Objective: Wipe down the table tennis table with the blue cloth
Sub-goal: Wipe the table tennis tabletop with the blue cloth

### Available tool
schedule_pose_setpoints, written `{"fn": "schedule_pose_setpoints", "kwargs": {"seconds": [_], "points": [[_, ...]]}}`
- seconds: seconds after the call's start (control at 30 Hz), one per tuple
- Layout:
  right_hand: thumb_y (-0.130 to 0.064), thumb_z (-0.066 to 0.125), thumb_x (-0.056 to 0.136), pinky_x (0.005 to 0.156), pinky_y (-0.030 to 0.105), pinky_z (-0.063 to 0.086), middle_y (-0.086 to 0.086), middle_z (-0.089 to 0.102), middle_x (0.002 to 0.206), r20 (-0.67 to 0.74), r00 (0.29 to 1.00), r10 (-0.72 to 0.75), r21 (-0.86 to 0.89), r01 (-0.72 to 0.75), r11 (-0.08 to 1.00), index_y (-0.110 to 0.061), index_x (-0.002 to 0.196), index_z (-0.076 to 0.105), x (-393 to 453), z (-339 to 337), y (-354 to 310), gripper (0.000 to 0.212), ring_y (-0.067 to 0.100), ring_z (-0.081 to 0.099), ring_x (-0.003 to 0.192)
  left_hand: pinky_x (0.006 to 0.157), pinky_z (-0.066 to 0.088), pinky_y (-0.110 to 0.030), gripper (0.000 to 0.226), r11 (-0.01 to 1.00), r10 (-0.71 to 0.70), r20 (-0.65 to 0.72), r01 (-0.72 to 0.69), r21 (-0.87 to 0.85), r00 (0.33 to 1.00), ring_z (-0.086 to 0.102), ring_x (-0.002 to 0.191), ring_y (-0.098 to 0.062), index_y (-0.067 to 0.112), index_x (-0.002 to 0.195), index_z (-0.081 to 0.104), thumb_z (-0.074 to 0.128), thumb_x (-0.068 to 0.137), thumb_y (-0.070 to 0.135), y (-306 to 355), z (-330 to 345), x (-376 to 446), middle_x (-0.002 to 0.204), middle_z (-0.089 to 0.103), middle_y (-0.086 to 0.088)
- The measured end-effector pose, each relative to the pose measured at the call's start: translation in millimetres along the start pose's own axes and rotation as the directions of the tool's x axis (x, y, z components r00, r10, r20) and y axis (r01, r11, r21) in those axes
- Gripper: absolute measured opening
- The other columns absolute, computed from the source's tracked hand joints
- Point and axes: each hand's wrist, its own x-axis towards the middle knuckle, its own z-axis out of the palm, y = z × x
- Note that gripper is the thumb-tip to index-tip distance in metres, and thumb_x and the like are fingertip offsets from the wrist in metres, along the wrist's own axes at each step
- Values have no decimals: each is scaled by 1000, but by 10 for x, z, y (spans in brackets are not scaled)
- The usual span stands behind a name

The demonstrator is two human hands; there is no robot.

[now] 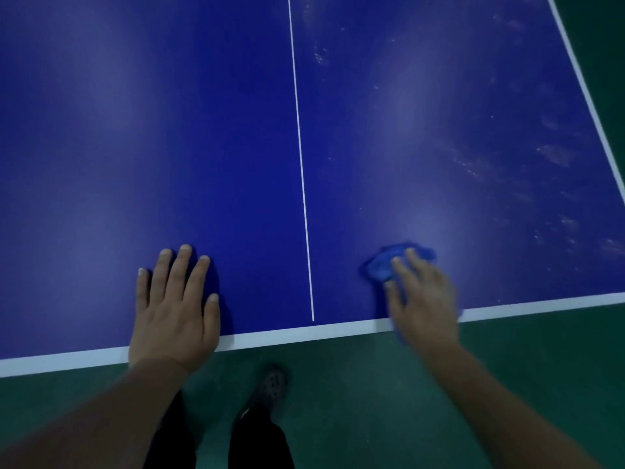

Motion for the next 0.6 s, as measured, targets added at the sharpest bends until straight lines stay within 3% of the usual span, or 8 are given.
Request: {"fn": "schedule_pose_setpoints", "kwargs": {"seconds": [0.1, 0.17, 0.27, 0.33, 0.43, 0.53, 0.6], "points": [[-26, 44, 102, 115, 57, 30, 13, 42, 154, 63, 941, 333, -23, -332, 943, -8, 135, 58, 292, -99, 407, 40, 38, 35, 143, 122, 6, -54, 62, 1000, -1, 3, 1, 5, 1000, 13, 151, -30, 10, 149, 38, 25, 97, 41, 9, -10, 3, 161, 26, -12], [-19, 40, 102, 114, 57, 31, 14, 38, 157, 52, 925, 377, -43, -375, 926, -7, 134, 57, 307, -87, 235, 38, 40, 30, 145, 122, 6, -54, 62, 1000, 4, 0, -4, 2, 1000, 13, 151, -30, 10, 149, 39, 25, 97, 41, 2, -11, 0, 160, 27, -12], [-13, 39, 87, 101, 56, 45, 22, 49, 146, 43, 996, 73, -67, -71, 995, -7, 128, 63, 129, 22, -455, 48, 48, 47, 132, 122, 8, -54, 64, 1000, -5, -20, 4, -22, 1000, 14, 151, -31, 8, 151, 36, 26, 97, 40, -1, -3, -9, 161, 25, -13], [-16, 39, 86, 108, 55, 38, 15, 49, 149, 65, 986, -153, 4, 153, 988, -15, 132, 61, 113, 121, -1065, 52, 44, 45, 135, 122, 9, -53, 66, 998, -31, -37, 29, -47, 999, 13, 151, -32, 5, 153, 30, 27, 96, 39, 3, 3, -18, 162, 22, -16], [-21, 40, 93, 119, 50, 23, 4, 40, 157, 59, 930, -362, 189, 346, 919, -23, 140, 53, 407, 253, -1880, 49, 37, 31, 146, 121, 12, -54, 66, 996, -38, -66, 32, -83, 997, 17, 150, -35, 2, 152, 31, 29, 96, 37, 11, -2, -20, 160, 24, -20], [-23, 36, 93, 115, 50, 29, 6, 44, 154, 59, 874, -483, 167, 468, 868, -22, 138, 57, 1076, 315, -2111, 50, 37, 37, 142, 120, 14, -56, 64, 998, -11, -61, 8, -60, 998, 21, 149, -35, 4, 150, 37, 30, 96, 37, 11, -9, -8, 158, 29, -18], [-24, 32, 91, 110, 49, 35, 7, 45, 153, 84, 900, -428, 71, 423, 903, -22, 136, 57, 1553, 277, -1775, 52, 38, 42, 137, 120, 13, -56, 62, 1000, 3, -22, -4, -24, 1000, 19, 150, -34, 8, 150, 39, 29, 96, 38, 7, -10, 0, 159, 30, -16]]}}
